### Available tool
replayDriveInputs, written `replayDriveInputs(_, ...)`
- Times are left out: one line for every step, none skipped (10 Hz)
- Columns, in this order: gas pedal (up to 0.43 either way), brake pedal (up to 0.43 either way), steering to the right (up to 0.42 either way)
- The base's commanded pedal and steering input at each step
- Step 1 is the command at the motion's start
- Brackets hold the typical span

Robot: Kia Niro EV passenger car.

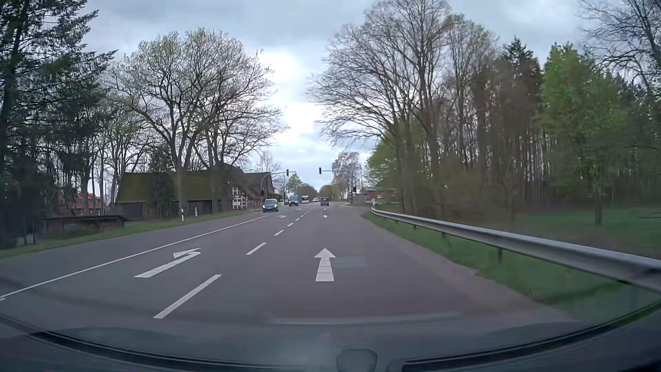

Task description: Follow the waypoints while adhering to traffic rules and regulations

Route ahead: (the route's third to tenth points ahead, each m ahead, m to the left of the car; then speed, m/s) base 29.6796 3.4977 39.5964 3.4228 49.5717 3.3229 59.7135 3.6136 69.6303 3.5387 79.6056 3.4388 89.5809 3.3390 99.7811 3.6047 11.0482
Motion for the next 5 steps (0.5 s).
replayDriveInputs(0.087, 0.0, -0.006)
replayDriveInputs(0.087, 0.0, -0.006)
replayDriveInputs(0.087, 0.0, -0.006)
replayDriveInputs(0.098, 0.0, -0.006)
replayDriveInputs(0.098, 0.0, -0.006)
